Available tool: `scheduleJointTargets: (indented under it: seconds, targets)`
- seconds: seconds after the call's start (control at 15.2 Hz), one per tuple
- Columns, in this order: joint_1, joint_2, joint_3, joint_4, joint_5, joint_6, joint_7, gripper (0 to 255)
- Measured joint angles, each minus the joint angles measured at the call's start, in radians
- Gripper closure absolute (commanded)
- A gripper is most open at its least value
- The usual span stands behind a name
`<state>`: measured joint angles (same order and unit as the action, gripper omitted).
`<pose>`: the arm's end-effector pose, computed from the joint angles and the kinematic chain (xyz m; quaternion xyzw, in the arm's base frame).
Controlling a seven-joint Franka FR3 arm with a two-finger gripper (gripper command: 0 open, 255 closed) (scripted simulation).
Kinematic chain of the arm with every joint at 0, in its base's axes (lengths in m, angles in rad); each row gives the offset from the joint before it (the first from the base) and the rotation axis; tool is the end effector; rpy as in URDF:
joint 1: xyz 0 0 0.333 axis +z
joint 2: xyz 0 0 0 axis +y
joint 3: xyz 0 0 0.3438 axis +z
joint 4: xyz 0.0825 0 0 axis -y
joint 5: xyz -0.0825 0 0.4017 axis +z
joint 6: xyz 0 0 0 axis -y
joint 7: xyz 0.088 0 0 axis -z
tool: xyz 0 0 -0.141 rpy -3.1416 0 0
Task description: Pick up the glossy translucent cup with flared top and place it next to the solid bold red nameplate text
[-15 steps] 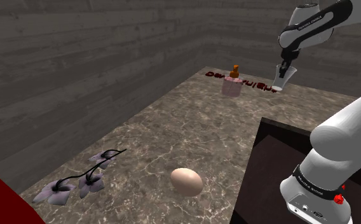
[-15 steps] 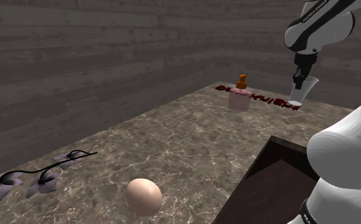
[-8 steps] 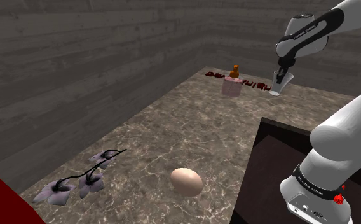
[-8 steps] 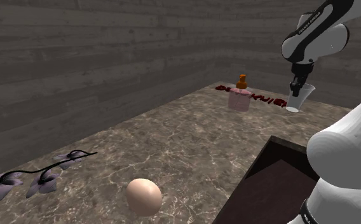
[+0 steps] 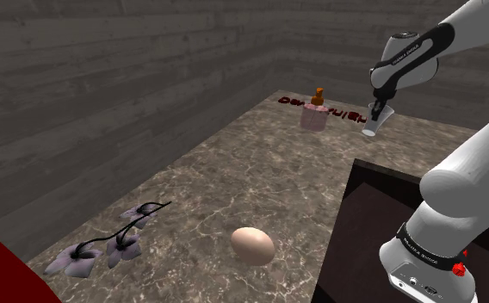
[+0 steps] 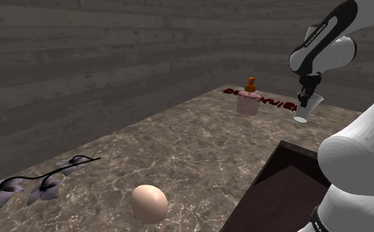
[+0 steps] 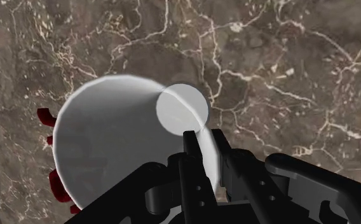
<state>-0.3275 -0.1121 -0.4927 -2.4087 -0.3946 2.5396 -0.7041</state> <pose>0.3519 -0.3813 0.3566 0.9838 0.0891 0.0132 0.1548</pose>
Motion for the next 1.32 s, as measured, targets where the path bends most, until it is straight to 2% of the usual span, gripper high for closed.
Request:
scheduleJointTargets:
  seconds: [0.33,0.4,0.79,1.12,1.32]
  targets:
    - [0.000,0.003,-0.001,-0.001,0.001,0.004,-0.001,255]
    - [0.000,0.003,-0.001,-0.001,0.001,0.004,-0.001,0]
    - [0.000,0.003,-0.001,-0.001,0.001,0.005,-0.001,0]
    - [0.006,-0.101,0.030,0.020,-0.020,-0.122,0.018,0]
    - [0.005,-0.114,0.032,0.019,-0.023,-0.134,0.019,0]
